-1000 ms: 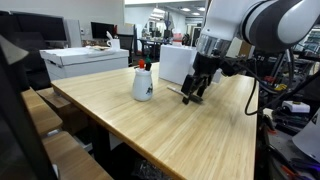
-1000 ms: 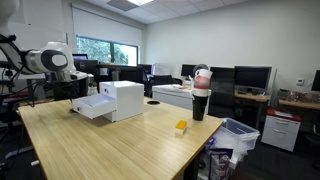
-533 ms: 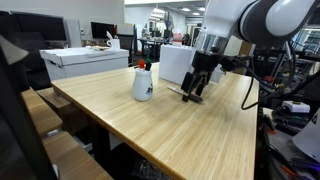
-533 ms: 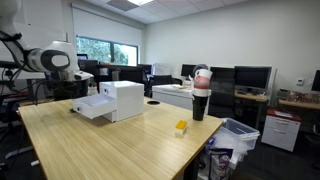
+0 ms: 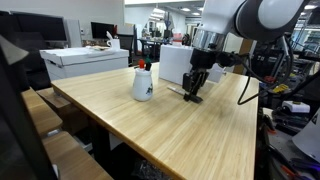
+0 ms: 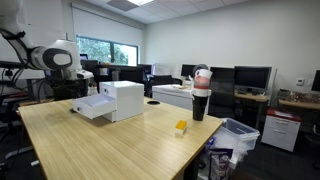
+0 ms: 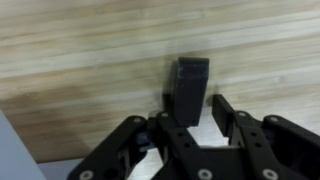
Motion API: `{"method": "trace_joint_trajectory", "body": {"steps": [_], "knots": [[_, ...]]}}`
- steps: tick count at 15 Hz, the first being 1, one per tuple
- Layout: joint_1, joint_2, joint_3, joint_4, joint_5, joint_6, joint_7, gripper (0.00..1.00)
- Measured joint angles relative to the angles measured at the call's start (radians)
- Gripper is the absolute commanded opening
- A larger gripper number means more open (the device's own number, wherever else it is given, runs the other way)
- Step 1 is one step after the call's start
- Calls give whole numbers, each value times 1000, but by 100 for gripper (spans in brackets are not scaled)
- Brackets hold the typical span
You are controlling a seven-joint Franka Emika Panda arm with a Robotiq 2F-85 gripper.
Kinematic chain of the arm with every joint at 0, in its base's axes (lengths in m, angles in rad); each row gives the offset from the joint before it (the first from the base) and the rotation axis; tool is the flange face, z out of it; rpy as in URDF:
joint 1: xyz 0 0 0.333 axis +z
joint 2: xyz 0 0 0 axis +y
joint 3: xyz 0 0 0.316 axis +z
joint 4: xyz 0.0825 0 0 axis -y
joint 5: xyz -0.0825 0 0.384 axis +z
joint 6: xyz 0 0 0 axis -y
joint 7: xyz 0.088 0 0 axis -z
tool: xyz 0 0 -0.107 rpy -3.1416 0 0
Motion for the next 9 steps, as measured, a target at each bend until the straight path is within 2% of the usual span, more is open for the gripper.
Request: {"method": "trace_joint_trajectory", "body": {"steps": [1, 3, 9], "knots": [[0, 0, 0, 6, 0, -13, 0, 10], [0, 4, -1, 29, 0, -64, -2, 6], [1, 16, 2, 83, 0, -229, -55, 8]]}}
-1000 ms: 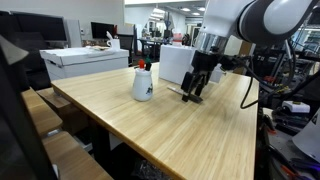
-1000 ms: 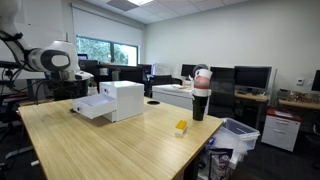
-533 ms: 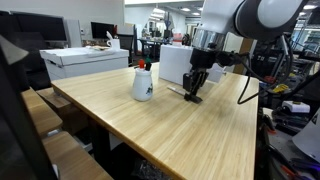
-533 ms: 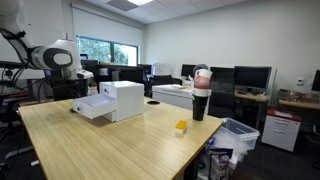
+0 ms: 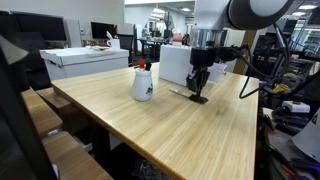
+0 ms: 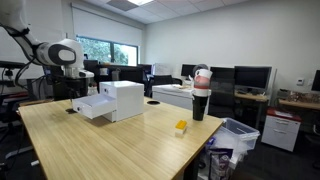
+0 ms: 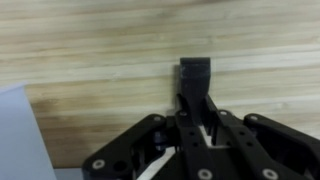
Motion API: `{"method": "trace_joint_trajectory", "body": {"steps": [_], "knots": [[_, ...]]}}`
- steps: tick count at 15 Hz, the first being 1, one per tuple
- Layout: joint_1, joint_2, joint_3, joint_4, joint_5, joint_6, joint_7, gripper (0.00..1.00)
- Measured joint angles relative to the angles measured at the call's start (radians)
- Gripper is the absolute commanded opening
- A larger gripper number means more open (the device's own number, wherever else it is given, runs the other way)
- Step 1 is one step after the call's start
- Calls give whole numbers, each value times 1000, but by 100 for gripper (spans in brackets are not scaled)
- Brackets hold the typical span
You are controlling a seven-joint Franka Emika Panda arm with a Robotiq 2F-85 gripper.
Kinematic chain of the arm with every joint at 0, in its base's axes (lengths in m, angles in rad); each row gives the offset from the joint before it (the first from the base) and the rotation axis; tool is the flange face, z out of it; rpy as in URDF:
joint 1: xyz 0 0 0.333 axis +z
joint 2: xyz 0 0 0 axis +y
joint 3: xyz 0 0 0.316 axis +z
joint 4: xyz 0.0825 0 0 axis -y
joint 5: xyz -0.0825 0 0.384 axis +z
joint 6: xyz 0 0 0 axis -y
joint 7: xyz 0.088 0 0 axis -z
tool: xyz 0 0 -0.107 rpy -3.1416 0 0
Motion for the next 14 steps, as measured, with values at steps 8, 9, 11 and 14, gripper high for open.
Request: {"method": "trace_joint_trajectory", "body": {"steps": [8, 9, 11, 14], "knots": [[13, 0, 7, 38, 0, -88, -78, 8], [13, 0, 7, 53, 0, -108, -88, 8], [13, 1, 10, 84, -3, -148, -99, 8], [15, 4, 18, 135, -5, -209, -110, 8]]}}
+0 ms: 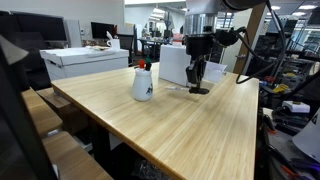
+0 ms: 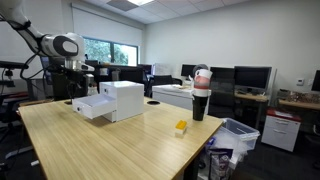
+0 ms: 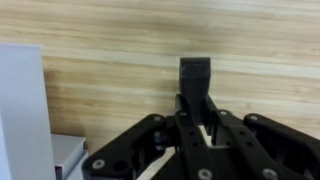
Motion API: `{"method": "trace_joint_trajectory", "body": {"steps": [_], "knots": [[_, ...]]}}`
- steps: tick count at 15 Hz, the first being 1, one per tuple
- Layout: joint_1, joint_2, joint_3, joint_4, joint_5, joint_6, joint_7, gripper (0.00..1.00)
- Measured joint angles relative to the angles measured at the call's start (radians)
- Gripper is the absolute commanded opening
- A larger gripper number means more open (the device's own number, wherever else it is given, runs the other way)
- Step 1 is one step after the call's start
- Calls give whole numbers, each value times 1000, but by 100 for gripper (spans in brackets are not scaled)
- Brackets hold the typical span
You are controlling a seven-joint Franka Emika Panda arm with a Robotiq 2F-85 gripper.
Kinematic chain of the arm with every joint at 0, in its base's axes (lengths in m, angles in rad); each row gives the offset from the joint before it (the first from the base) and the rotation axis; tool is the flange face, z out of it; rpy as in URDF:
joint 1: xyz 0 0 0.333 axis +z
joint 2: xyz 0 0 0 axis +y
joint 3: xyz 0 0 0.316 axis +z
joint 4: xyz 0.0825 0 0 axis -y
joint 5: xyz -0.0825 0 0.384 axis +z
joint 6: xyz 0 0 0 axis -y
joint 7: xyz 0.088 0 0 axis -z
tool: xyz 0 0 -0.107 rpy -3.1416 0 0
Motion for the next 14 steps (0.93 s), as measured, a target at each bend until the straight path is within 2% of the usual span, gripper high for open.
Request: {"method": "trace_joint_trajectory", "body": {"steps": [14], "knots": [[52, 85, 23, 200, 5, -279, -99, 8]]}}
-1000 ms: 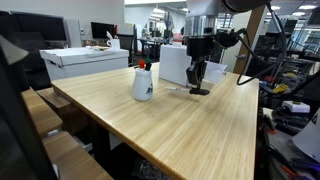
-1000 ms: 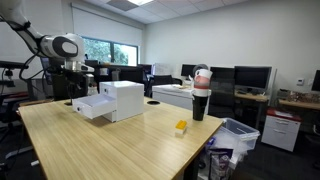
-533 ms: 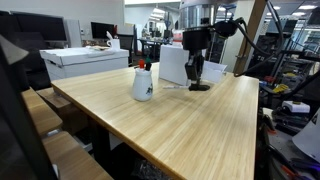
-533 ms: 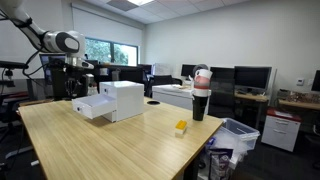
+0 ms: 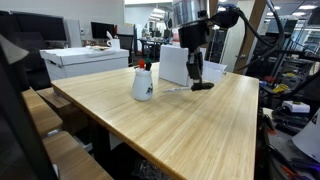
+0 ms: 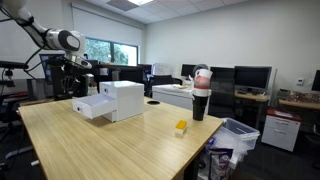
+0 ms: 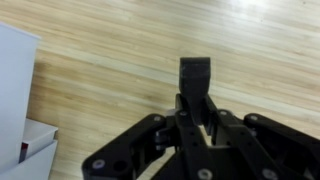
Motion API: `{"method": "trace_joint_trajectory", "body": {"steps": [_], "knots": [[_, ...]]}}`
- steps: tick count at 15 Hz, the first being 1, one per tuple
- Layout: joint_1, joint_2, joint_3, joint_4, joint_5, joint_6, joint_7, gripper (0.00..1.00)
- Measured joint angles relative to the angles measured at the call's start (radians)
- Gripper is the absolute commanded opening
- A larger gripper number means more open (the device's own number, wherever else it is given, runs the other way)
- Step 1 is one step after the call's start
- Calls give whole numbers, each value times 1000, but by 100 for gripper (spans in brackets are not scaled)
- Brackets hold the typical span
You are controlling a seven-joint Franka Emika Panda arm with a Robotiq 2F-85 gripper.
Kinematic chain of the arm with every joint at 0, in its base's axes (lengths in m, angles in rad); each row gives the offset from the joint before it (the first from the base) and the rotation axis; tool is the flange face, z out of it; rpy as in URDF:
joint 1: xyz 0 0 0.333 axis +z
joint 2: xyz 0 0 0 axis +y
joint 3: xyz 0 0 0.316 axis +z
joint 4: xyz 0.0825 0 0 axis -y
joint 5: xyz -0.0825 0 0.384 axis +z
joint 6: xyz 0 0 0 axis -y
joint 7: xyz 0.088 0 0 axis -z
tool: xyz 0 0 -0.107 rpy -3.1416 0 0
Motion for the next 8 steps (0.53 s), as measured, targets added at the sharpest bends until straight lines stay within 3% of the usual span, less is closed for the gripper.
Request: {"method": "trace_joint_trajectory", "body": {"steps": [8], "knots": [[5, 70, 2, 138, 0, -136, -31, 8]]}}
